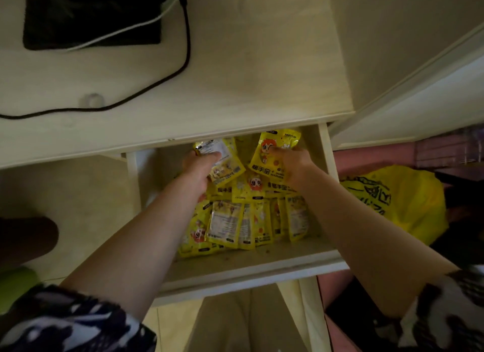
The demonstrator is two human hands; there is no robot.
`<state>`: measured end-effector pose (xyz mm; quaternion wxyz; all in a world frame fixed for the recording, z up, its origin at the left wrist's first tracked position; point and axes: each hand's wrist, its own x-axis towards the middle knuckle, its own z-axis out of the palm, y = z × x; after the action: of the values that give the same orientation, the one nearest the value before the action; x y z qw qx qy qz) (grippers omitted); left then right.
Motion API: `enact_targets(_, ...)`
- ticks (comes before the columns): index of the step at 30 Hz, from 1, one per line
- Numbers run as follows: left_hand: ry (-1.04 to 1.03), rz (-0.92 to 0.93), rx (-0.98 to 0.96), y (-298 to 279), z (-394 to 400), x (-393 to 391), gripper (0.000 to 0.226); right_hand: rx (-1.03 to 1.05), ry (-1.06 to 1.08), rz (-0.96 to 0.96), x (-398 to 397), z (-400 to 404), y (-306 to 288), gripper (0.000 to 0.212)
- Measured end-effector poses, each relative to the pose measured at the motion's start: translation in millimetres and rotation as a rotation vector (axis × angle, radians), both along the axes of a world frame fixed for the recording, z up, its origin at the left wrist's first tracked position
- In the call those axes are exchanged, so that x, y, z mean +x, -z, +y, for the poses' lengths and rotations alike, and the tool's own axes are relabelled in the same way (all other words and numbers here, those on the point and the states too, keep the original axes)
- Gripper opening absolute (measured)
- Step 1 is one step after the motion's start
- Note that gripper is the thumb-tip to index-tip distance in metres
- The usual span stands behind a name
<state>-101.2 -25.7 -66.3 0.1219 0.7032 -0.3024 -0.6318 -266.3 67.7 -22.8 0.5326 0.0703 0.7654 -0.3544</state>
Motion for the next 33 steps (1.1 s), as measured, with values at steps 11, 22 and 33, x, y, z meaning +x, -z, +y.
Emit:
enact_targets(11, 0.32, -0.264, -0.165, 11, -15, 16, 0.041, 0.116, -0.306, 0.327, -21, 17, 22, 0.02)
enact_targets(22, 0.439, -0.337, -0.292, -41, 44, 60, 0.033, 0.117, -0.616, 0.407, 3, 53, -25, 0.012)
enact_targets(33, 0.405, -0.351, -0.447, -116, 139, 100, 0.02, -0.076, -0.877, 0.43, 67, 109, -85, 0.037)
